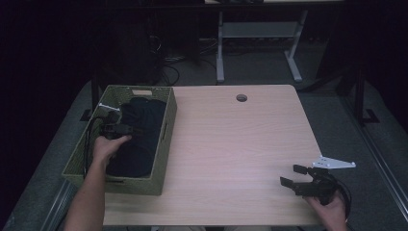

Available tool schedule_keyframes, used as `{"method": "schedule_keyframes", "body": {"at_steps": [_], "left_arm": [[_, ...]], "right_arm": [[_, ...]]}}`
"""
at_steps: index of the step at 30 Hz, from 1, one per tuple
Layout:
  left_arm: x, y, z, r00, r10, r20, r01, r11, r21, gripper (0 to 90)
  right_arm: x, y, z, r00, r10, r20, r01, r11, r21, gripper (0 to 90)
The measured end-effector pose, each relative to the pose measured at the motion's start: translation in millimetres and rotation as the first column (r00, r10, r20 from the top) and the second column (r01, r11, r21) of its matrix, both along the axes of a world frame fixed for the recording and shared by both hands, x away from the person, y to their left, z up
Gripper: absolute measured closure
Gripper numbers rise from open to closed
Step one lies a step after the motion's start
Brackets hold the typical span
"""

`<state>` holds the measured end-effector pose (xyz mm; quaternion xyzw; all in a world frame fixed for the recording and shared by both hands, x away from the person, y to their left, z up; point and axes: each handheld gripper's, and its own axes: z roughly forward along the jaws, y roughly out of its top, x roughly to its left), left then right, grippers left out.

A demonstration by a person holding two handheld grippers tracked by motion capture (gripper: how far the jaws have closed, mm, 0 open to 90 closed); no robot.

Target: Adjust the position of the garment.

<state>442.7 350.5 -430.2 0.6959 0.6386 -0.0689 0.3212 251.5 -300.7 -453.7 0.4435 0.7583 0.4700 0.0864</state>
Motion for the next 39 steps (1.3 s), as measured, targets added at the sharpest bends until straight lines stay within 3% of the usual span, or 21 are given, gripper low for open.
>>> {"method": "schedule_keyframes", "body": {"at_steps": [2, 7, 11, 12, 14, 15, 16, 20, 22, 27, 32, 39], "left_arm": [[0.3, -0.7, -4.1, 0.9997, -0.003, -0.024, 0.003, 1.0, 0.004, 28.0], [0.4, -0.1, -4.8, 0.9997, -0.002, -0.026, 0.003, 0.9998, 0.02, 33.4], [-0.5, -3.9, -4.7, 0.9994, -0.034, -0.006, 0.035, 0.9941, 0.103, 41.7], [-0.5, -3.9, -4.7, 0.9994, -0.034, -0.006, 0.035, 0.9941, 0.103, 44.0], [-0.8, -8.4, -3.7, 0.9976, -0.069, 0.011, 0.066, 0.9825, 0.174, 47.3], [-0.8, -8.4, -3.7, 0.9976, -0.069, 0.011, 0.066, 0.9825, 0.174, 49.7], [-1.1, -11.1, -3.2, 0.9958, -0.09, 0.018, 0.084, 0.9742, 0.21, 51.1], [-1.8, -15.1, -2.6, 0.9933, -0.112, 0.028, 0.101, 0.958, 0.269, 57.3], [-2.8, -18.3, -2.3, 0.9883, -0.147, 0.039, 0.127, 0.9395, 0.318, 62.0], [-2.4, -22.6, -1.6, 0.9866, -0.16, 0.031, 0.139, 0.9241, 0.356, 65.8], [0.8, -26.2, 0.3, 0.9892, -0.147, -0.002, 0.137, 0.918, 0.372, 71.3], [3.7, -26.9, 2.0, 0.9949, -0.097, -0.029, 0.101, 0.9272, 0.361, 75.3]], "right_arm": [[0.0, 0.5, -0.2, 1.0, 0.001, -0.001, -0.001, 1.0, -0.001, 16.0], [0.0, 0.8, -0.1, 1.0, 0.005, 0.0, -0.005, 1.0, -0.003, 16.1], [-0.4, 0.9, 0.2, 1.0, 0.009, 0.002, -0.009, 1.0, -0.005, 16.1], [-0.4, 0.9, 0.2, 1.0, 0.009, 0.002, -0.009, 1.0, -0.005, 16.1], [-0.7, 1.2, 0.8, 0.9999, 0.009, 0.007, -0.009, 1.0, -0.008, 16.5], [-1.3, 1.2, 1.3, 1.0, 0.006, 0.005, -0.006, 1.0, -0.007, 17.0], [-1.7, 1.0, 1.8, 1.0, 0.007, 0.004, -0.007, 1.0, -0.005, 17.2], [-3.4, -1.1, 3.2, 1.0, 0.001, 0.008, -0.001, 1.0, -0.003, 17.2], [-4.1, -2.0, 3.9, 1.0, -0.001, 0.008, 0.001, 1.0, 0.003, 17.3], [-4.6, -3.2, 4.5, 0.9999, -0.004, 0.012, 0.004, 1.0, 0.005, 17.3], [-4.6, -2.6, 4.4, 0.9999, -0.003, 0.015, 0.003, 1.0, 0.003, 17.4], [-4.5, -3.1, 5.0, 0.9998, -0.006, 0.02, 0.006, 1.0, 0.004, 17.5]]}}
